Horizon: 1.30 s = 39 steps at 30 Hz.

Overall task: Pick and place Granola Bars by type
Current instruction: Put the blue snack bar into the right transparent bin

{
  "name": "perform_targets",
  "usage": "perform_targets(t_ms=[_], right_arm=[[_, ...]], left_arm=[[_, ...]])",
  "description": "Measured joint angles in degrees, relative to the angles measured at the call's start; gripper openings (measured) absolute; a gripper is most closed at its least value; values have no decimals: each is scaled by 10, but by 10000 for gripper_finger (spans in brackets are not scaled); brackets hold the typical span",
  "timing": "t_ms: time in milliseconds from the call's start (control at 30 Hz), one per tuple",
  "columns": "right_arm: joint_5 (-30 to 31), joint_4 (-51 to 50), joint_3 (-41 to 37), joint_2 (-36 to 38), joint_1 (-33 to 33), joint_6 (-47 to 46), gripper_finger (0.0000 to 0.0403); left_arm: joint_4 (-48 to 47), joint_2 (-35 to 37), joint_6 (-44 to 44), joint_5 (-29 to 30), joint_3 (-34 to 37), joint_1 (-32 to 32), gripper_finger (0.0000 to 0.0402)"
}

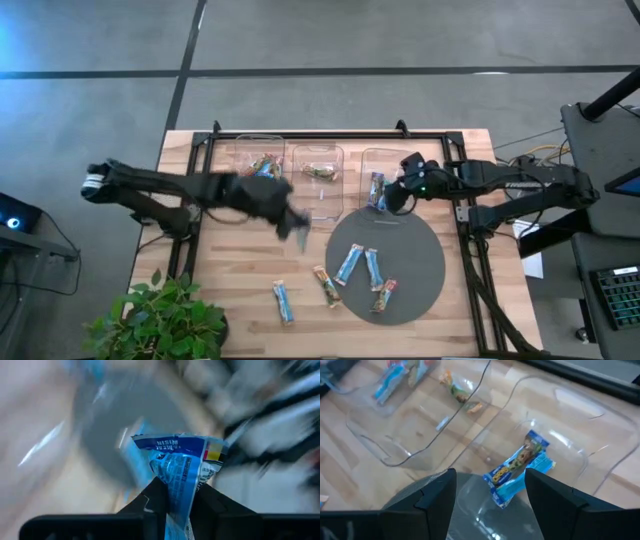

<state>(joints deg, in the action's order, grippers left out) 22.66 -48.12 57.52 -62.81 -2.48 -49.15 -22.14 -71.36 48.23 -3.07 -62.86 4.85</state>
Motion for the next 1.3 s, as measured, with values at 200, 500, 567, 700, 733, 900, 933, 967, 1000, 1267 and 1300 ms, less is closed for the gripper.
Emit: perform_targets(t_ms=[200, 500, 567, 700, 733, 900, 933, 967, 1000, 1267, 1300], right_arm=[[89, -13, 0, 47, 35, -55, 224], [146, -19, 0, 114, 49, -98, 224], [126, -32, 0, 119, 49, -99, 224], [63, -43, 0, 120, 49, -92, 224], [40, -37, 0, 120, 49, -82, 224], [-39, 24, -4, 118, 50, -7, 224], [-47, 47, -4, 118, 50, 12, 224], [-52, 71, -4, 118, 51, 31, 224], [-56, 95, -4, 117, 52, 50, 224], [-30, 107, -4, 111, 52, 61, 234], [-31, 108, -4, 110, 53, 56, 241]], left_arm=[[218, -23, -12, -60, 5, -121, 43], [380, -232, 39, -201, -77, -173, 43], [363, -267, 25, -217, -116, -175, 43], [318, -299, -30, -220, -192, -175, 43], [311, -302, -43, -220, -209, -177, 43], [306, -328, -60, -247, -270, -195, 43], [307, -333, -59, -258, -277, -199, 43], [306, -336, -54, -269, -280, -204, 43], [305, -338, -50, -279, -282, -208, 43], [305, -335, -45, -294, -276, -219, 43], [305, -335, -45, -294, -277, -219, 43]])
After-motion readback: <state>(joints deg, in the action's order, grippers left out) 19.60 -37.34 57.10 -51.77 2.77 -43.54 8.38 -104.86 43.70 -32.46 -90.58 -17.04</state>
